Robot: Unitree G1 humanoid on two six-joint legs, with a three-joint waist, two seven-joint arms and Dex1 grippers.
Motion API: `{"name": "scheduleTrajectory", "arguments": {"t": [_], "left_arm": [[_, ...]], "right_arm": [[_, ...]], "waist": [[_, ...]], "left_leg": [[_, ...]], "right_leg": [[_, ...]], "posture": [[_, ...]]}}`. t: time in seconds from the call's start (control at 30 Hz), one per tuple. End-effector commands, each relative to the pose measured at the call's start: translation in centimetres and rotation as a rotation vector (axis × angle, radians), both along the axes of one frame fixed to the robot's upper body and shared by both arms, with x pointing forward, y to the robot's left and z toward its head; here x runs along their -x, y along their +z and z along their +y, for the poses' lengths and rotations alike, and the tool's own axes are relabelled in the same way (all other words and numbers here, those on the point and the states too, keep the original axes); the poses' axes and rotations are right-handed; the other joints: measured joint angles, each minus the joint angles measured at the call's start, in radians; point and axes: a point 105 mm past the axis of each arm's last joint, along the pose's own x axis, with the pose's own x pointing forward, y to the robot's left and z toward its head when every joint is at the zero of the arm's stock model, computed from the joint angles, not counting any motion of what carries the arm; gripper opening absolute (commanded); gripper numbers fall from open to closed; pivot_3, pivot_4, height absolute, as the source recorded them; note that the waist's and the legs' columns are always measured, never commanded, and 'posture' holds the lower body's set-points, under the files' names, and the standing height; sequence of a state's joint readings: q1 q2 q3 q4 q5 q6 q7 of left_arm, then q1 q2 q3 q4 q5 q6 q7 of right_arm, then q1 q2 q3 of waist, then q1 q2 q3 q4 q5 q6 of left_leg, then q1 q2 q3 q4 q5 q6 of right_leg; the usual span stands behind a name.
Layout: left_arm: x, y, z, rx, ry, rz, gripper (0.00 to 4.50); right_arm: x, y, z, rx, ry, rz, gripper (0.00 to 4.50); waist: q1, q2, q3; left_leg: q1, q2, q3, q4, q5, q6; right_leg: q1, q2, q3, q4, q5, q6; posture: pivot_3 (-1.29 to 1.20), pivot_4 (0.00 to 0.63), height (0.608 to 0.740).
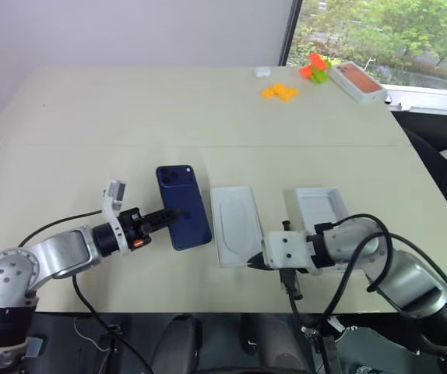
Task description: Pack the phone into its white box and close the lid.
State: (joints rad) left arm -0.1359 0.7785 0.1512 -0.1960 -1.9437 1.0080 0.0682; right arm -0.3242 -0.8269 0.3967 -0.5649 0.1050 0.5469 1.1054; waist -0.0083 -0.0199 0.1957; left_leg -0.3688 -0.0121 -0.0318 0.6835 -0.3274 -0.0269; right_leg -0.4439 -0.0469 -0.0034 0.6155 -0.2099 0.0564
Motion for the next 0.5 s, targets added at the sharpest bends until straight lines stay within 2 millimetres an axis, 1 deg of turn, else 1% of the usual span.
{"name": "scheduleTrajectory", "arguments": {"t": [0.03,0.07,0.1,0.13,0.23,0.33,0.4,0.47,0.5], "left_arm": [[0.4,1.6,-1.1,0.037,-0.057,-0.061,0.00],[0.4,1.6,-1.2,0.036,-0.061,-0.060,0.00],[0.4,1.6,-1.3,0.039,-0.065,-0.061,0.00],[0.5,1.7,-1.6,0.049,-0.077,-0.064,0.00],[0.6,1.9,-2.2,0.063,-0.098,-0.071,0.00],[0.5,1.8,-4.0,0.076,-0.145,-0.064,0.00],[0.4,1.6,-4.7,0.075,-0.162,-0.051,0.00],[-0.4,0.3,-5.5,0.055,-0.130,0.022,0.00],[-0.3,0.1,-6.1,0.048,-0.144,0.031,0.00]], "right_arm": [[0.0,1.0,0.9,-0.057,0.006,-0.004,0.90],[-0.1,1.1,1.0,-0.066,0.005,-0.014,1.33],[-0.1,1.4,1.0,-0.077,0.004,-0.017,1.92],[0.1,1.8,0.8,-0.097,0.005,-0.004,2.33],[0.5,2.5,0.5,-0.125,0.010,0.019,2.33],[-0.1,3.8,-0.6,-0.168,-0.037,0.023,2.33],[-0.5,4.6,-1.3,-0.188,-0.070,0.021,2.33],[-1.0,5.1,-1.9,-0.200,-0.102,0.015,2.33],[-1.2,5.1,-2.3,-0.190,-0.120,0.005,2.33]], "waist": [[0.000,0.000,0.000],[0.000,0.000,0.000],[0.000,0.000,0.000],[0.000,0.000,0.000],[0.002,0.000,0.000],[0.007,0.000,0.000],[0.015,0.000,0.000],[0.019,0.001,-0.001],[0.021,0.000,-0.001]], "left_leg": [[0.000,0.000,0.000,0.000,0.000,0.000],[0.000,0.000,0.000,0.000,0.000,0.000],[0.000,0.000,0.000,0.000,0.000,0.000],[0.000,0.000,0.000,0.000,0.000,0.000],[0.000,0.000,0.000,0.000,0.000,0.000],[0.000,-0.001,0.000,0.000,0.000,0.000],[0.000,-0.001,0.000,0.001,0.000,0.000],[0.001,-0.001,0.000,0.001,0.000,0.000],[0.001,-0.001,0.000,0.001,0.000,0.000]], "right_leg": [[0.000,0.000,0.000,0.000,0.000,0.000],[0.000,0.000,0.000,0.000,0.000,0.000],[0.000,0.000,0.000,0.000,0.000,0.000],[0.000,0.000,0.000,0.000,0.000,0.000],[0.000,0.000,0.000,0.000,0.000,0.000],[0.000,0.000,0.000,0.000,0.001,0.001],[0.001,0.000,0.000,0.000,0.001,0.001],[0.001,0.000,0.000,0.000,0.001,0.001],[0.001,-0.001,0.000,0.001,0.001,0.001]], "posture": [[0.00,0.150,0.740],[0.00,0.150,0.740],[0.00,0.150,0.740],[0.00,0.150,0.740],[0.00,0.150,0.740],[0.00,0.150,0.740],[0.00,0.150,0.740],[0.00,0.150,0.740],[0.00,0.150,0.740]]}}
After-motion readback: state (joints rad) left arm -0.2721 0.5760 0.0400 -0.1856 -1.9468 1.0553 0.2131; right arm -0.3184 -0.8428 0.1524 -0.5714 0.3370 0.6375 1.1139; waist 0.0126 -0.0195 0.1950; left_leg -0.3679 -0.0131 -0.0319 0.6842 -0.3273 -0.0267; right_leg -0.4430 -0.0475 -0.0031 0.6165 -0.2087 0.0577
